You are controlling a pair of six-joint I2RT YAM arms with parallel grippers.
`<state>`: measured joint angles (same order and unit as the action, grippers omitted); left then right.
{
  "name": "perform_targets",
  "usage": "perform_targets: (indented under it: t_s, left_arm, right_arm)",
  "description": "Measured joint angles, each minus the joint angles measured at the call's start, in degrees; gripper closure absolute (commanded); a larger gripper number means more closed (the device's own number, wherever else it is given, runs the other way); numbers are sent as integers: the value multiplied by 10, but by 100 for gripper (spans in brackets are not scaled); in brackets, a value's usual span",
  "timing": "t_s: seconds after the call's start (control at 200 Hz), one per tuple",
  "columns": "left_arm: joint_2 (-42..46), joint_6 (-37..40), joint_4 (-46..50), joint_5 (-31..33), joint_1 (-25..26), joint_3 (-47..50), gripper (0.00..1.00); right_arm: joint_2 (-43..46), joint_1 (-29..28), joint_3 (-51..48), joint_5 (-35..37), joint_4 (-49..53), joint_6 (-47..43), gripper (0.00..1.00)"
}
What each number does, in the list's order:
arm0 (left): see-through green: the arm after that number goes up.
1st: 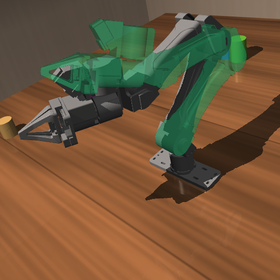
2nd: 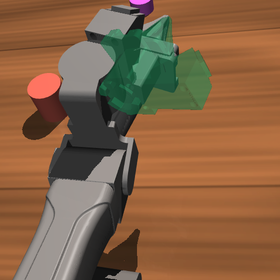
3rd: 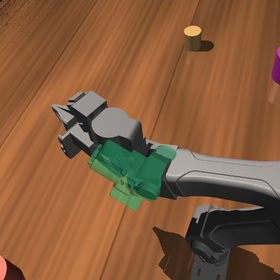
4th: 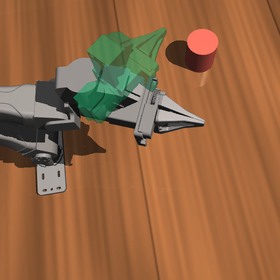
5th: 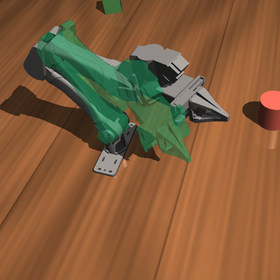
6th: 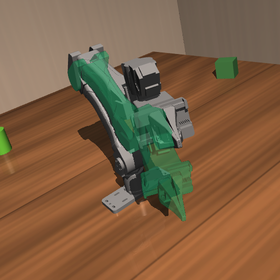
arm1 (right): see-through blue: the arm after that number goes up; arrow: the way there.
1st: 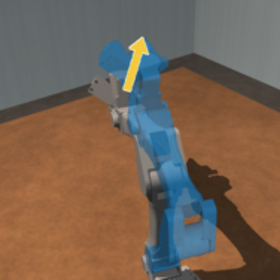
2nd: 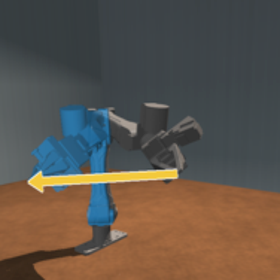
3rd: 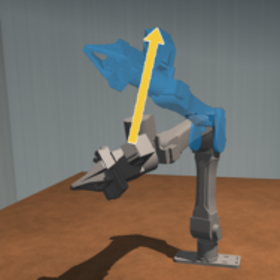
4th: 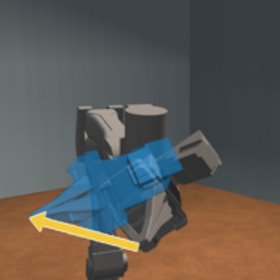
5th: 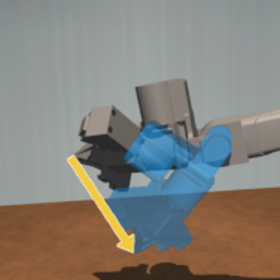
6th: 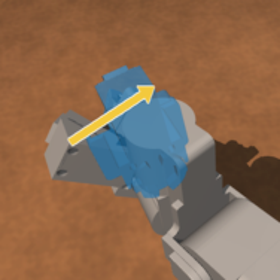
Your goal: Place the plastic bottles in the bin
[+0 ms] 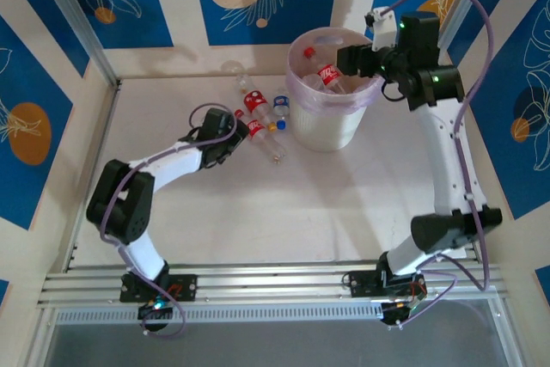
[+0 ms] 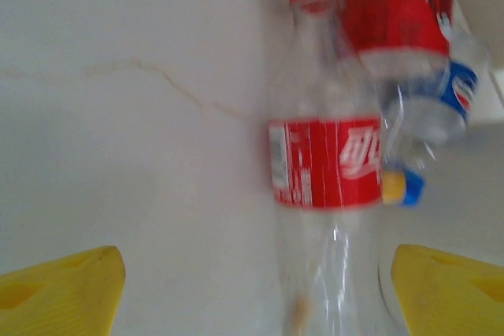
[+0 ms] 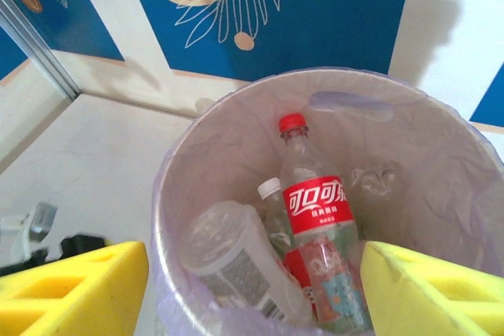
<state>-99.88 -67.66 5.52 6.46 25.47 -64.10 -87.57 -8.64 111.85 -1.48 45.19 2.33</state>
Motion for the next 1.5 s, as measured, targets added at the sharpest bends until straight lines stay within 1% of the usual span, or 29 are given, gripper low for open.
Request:
perform_targets:
  t_s: [0.095, 0.215, 0.34, 0.44, 0.67, 0.825, 0.95, 1.331, 1.496]
  left_arm:
    - [-53, 2, 42, 28, -1, -82, 14]
    - [-112, 6, 64, 34, -3, -156, 14]
    - [-166, 6, 84, 32, -4, -212, 14]
    - [-195, 1, 92, 29, -4, -236, 15]
    - [-220, -16, 91, 19, -5, -252, 16]
    - [-230, -37, 71, 8, -5, -252, 18]
    - [-248, -45, 72, 0, -6, -252, 19]
    - [-236, -57, 52, -2, -10, -224, 34]
    - [-228, -58, 43, -1, -10, -211, 43]
  right_arm:
    - [23, 9, -29, 2, -2, 0, 27]
    - [34, 21, -66, 11, -3, 0, 27]
    - [48, 30, -100, 15, 1, 0, 26]
    - [66, 36, -120, 15, 3, 0, 27]
    - [105, 43, -151, 15, 2, 2, 26]
    - [110, 47, -168, 15, -4, 6, 27]
    - [110, 50, -179, 14, -7, 8, 26]
    - [130, 58, -204, 14, -9, 8, 27]
    - [139, 61, -207, 12, -8, 8, 27]
